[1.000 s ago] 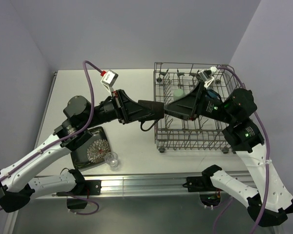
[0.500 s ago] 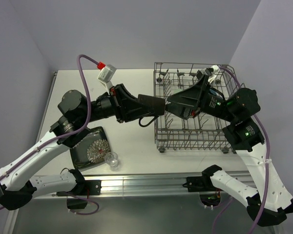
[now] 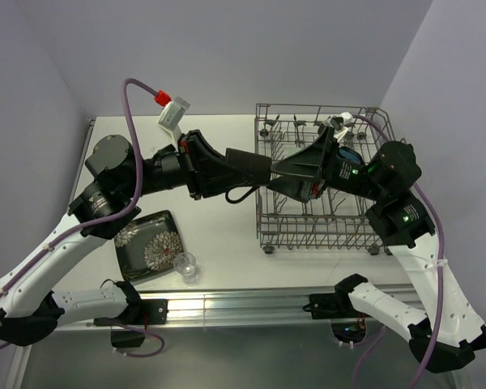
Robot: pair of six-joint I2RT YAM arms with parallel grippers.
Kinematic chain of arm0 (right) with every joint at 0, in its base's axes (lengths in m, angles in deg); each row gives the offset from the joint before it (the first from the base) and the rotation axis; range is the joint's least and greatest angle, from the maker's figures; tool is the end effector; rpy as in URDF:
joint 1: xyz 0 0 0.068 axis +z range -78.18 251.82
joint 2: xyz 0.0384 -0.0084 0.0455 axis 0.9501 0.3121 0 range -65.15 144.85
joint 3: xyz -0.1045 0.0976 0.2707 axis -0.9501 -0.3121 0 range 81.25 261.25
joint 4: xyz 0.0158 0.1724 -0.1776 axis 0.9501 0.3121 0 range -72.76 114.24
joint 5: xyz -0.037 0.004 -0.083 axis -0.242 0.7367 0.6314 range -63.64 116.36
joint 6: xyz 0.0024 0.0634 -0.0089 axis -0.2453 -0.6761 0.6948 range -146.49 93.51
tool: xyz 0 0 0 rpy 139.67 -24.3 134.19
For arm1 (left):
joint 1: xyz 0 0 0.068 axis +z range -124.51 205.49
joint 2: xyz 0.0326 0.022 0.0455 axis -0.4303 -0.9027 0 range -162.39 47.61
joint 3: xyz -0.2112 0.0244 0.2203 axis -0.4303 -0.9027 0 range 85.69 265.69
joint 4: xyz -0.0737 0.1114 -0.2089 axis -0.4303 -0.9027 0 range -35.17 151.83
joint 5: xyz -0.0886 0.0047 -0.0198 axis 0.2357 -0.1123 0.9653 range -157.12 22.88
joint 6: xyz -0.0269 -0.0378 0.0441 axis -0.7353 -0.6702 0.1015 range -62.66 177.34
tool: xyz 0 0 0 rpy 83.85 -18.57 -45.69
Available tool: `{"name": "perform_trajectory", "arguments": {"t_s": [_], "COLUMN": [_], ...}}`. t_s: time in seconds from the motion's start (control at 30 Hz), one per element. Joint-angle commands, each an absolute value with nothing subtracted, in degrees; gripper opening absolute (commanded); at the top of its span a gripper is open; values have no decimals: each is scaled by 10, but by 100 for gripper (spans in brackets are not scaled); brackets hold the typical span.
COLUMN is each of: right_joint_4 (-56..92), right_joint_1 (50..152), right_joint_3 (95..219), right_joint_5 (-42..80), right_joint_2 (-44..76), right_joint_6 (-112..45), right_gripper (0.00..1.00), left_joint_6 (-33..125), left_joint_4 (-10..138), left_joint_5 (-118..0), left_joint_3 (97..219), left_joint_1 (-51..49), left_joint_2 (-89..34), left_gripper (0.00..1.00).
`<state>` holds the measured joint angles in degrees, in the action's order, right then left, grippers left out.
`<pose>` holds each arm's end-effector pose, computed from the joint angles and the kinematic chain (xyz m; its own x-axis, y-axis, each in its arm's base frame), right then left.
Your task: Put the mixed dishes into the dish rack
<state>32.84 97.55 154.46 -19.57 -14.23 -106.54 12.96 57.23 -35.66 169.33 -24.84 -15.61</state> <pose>0.1019 0.0887 0.5007 -0.9125 0.3207 -0.2541 -0.2667 0.0048 0.9638 0.1030 -0.1647 0.5482 -0.5590 -0.2606 -0.7872 0.8201 -0.0337 -0.5712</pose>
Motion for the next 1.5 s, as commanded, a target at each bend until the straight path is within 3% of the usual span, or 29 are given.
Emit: {"name": "perform_trajectory", "arguments": {"t_s": [0.0, 0.37, 0.47, 0.97, 1.07, 1.1, 1.13, 1.17, 1.23, 1.3, 1.47], "right_joint_4": [318, 154, 166, 169, 169, 169, 169, 170, 220, 238, 247], "right_joint_1": [977, 977, 977, 977, 977, 977, 977, 977, 977, 977, 967], "right_joint_3": [1541, 1490, 1508, 1509, 1507, 1506, 1506, 1508, 1524, 1528, 1511], "right_joint_5": [-202, -223, -222, -210, -212, -213, -214, -214, -211, -205, -199], "right_joint_2": [-144, -145, -137, -128, -127, -127, -126, -125, -123, -122, -129], "right_joint_6": [-1073, -1183, -1175, -1157, -1157, -1158, -1157, -1146, -1122, -1095, -1079], "right_gripper": [87, 87, 86, 70, 55, 32, 15, 0, 0, 0, 0], "left_joint_6": [130, 93, 83, 79, 81, 82, 82, 82, 87, 102, 130], "left_joint_4": [645, 725, 742, 731, 719, 715, 711, 706, 698, 671, 543], "left_joint_5": [-343, -325, -320, -311, -321, -324, -330, -340, -356, -386, -538], "left_joint_3": [1702, 1675, 1669, 1670, 1672, 1673, 1674, 1673, 1673, 1676, 1692], "left_joint_1": [-250, -250, -250, -251, -251, -251, -251, -251, -251, -251, -250], "left_joint_2": [-137, -161, -169, -182, -184, -184, -183, -183, -175, -168, -131], "left_gripper": [0, 0, 0, 0, 1, 5, 28, 43, 76, 99, 99]}}
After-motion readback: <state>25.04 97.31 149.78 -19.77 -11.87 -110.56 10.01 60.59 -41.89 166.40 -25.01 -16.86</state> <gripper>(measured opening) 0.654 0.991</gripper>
